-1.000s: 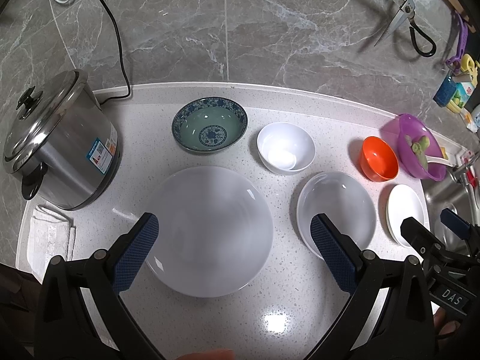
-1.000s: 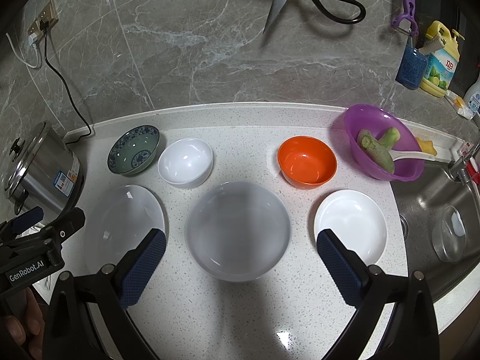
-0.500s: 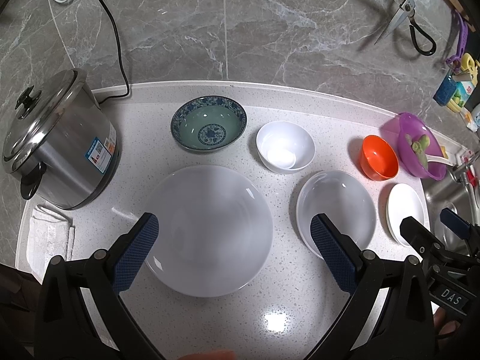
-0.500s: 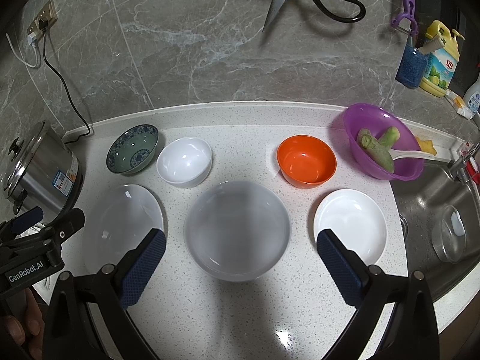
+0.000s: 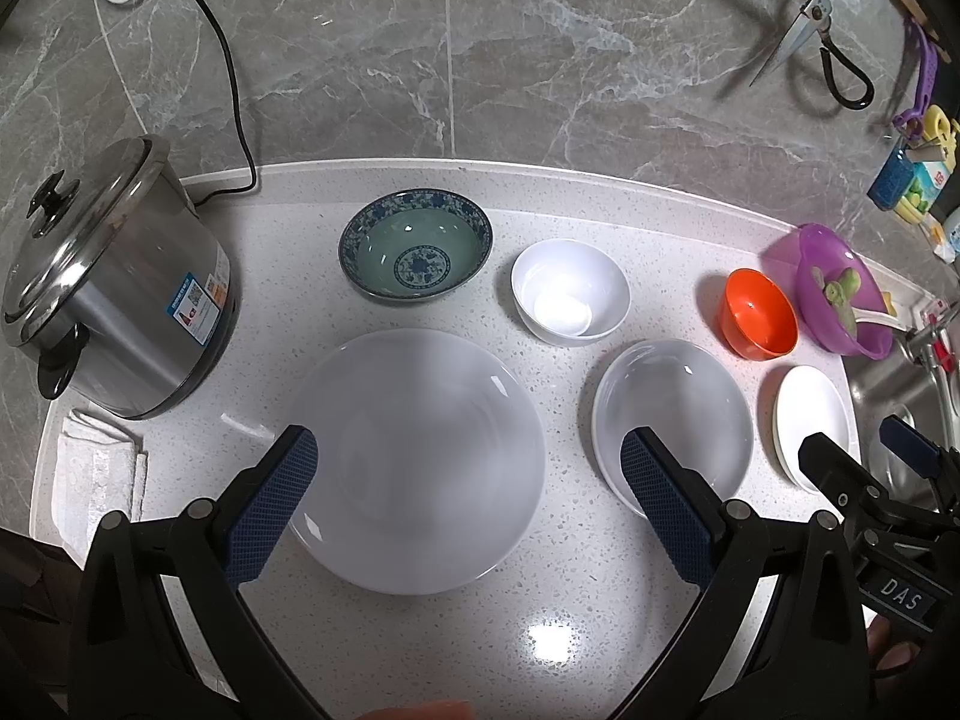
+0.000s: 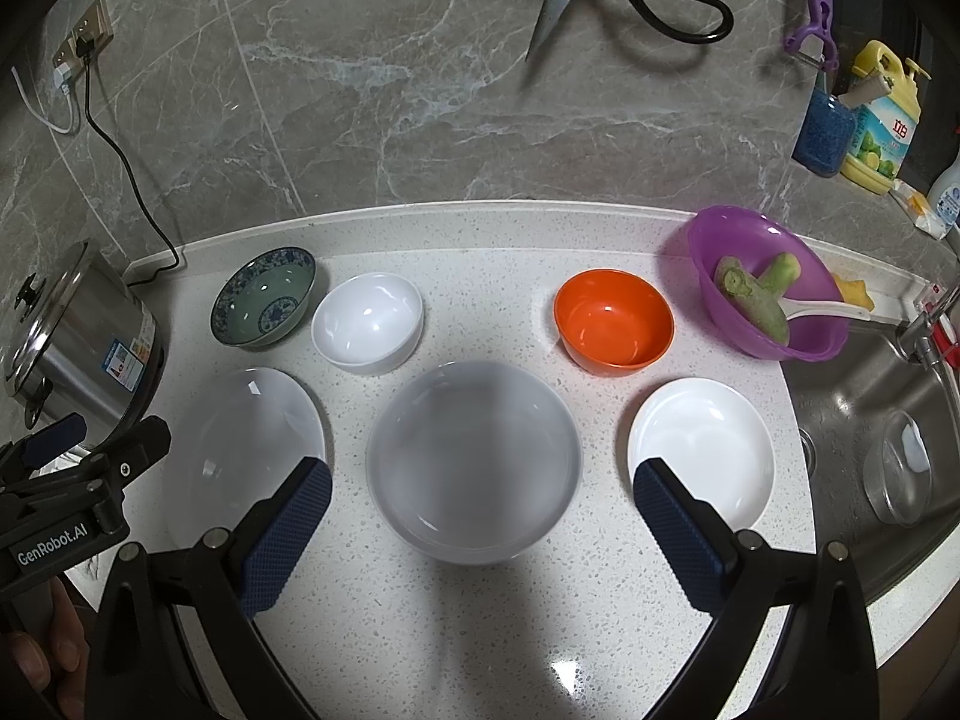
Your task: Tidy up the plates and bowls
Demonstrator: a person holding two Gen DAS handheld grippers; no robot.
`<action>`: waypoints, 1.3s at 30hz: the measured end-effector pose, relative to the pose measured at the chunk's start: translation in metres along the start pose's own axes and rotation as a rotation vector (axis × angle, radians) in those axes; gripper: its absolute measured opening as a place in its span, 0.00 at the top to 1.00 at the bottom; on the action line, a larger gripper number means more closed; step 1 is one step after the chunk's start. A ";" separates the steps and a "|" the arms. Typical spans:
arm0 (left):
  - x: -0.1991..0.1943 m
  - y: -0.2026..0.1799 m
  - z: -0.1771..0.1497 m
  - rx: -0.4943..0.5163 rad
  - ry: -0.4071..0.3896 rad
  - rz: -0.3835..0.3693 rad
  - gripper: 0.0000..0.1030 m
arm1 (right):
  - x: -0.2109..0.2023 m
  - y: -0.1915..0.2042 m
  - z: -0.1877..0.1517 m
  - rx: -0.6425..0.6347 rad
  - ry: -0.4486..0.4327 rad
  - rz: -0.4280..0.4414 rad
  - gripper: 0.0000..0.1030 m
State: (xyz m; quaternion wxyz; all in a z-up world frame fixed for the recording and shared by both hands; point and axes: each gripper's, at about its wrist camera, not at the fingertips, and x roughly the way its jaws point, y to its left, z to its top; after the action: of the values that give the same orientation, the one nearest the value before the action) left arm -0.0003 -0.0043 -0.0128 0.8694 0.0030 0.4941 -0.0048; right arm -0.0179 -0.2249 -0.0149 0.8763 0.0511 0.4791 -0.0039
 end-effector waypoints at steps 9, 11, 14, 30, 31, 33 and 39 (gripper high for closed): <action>0.002 -0.002 -0.002 -0.001 0.004 0.002 0.00 | -0.003 0.002 0.003 -0.001 0.001 0.000 0.00; 0.003 -0.002 -0.001 -0.001 0.004 0.002 0.00 | -0.004 0.003 0.004 -0.001 0.002 0.000 0.00; 0.005 -0.003 0.000 0.000 0.008 0.002 0.00 | 0.004 0.001 0.001 -0.002 0.003 0.000 0.00; 0.009 -0.005 0.002 -0.004 0.019 0.002 0.00 | 0.005 0.003 0.006 -0.004 0.006 -0.002 0.00; 0.009 -0.005 0.003 -0.006 0.021 0.000 0.00 | 0.005 0.003 0.006 -0.004 0.007 -0.001 0.00; 0.010 -0.004 0.002 -0.011 0.025 0.000 0.00 | 0.007 0.002 0.003 -0.006 0.009 0.003 0.00; 0.018 0.005 -0.007 -0.048 0.056 0.013 0.01 | 0.010 0.007 0.003 -0.030 0.025 0.027 0.00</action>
State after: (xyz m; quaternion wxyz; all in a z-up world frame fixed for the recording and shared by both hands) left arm 0.0030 0.0006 -0.0315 0.8550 -0.0145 0.5182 0.0125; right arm -0.0096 -0.2176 -0.0216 0.8709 0.0446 0.4892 0.0154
